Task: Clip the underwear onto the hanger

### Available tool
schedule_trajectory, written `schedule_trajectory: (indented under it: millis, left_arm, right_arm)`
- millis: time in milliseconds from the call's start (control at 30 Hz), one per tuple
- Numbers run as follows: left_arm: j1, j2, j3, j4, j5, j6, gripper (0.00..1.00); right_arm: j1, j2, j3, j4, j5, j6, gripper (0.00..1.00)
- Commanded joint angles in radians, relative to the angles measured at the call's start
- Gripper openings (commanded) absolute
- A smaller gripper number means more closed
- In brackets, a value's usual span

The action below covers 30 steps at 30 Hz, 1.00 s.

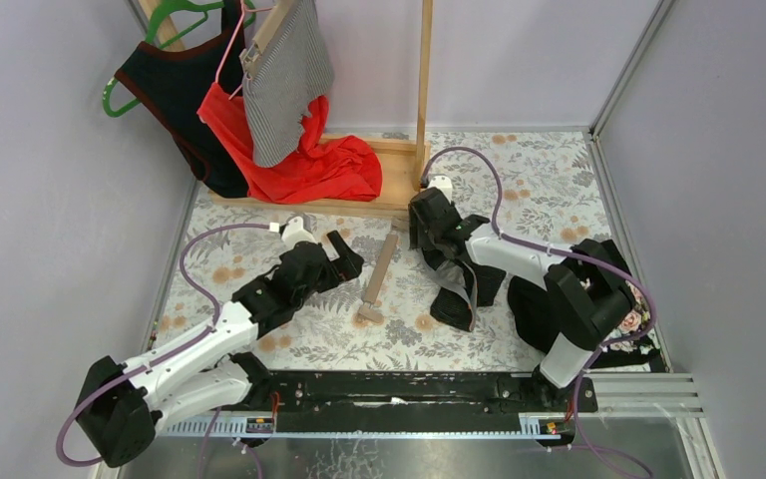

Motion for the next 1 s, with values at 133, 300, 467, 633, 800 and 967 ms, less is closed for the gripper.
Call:
schedule_trajectory:
  millis: [133, 300, 467, 633, 800, 967]
  left_arm:
    - [0.06, 0.034, 0.027, 0.047, 0.025, 0.046, 1.0]
    - [0.095, 0.102, 0.118, 0.078, 0.041, 0.065, 1.0]
    - [0.142, 0.215, 0.182, 0.149, 0.157, 0.063, 1.0]
    - [0.166, 0.239, 0.185, 0.197, 0.202, 0.046, 1.0]
    - [0.168, 0.232, 0.177, 0.2, 0.206, 0.045, 1.0]
    - [0.172, 0.216, 0.154, 0.198, 0.202, 0.043, 1.0]
  right_arm:
    - [0.017, -0.264, -0.12, 0.086, -0.013, -0.045, 0.64]
    - [0.017, -0.438, -0.243, -0.026, 0.019, -0.063, 0.62]
    - [0.017, -0.57, -0.371, -0.06, 0.061, -0.031, 0.59]
    - [0.017, -0.647, -0.452, -0.142, 0.069, 0.023, 0.58]
    - [0.017, -0.73, -0.537, -0.158, 0.04, 0.049, 0.58]
    - [0.017, -0.792, -0.601, -0.119, -0.028, 0.067, 0.66]
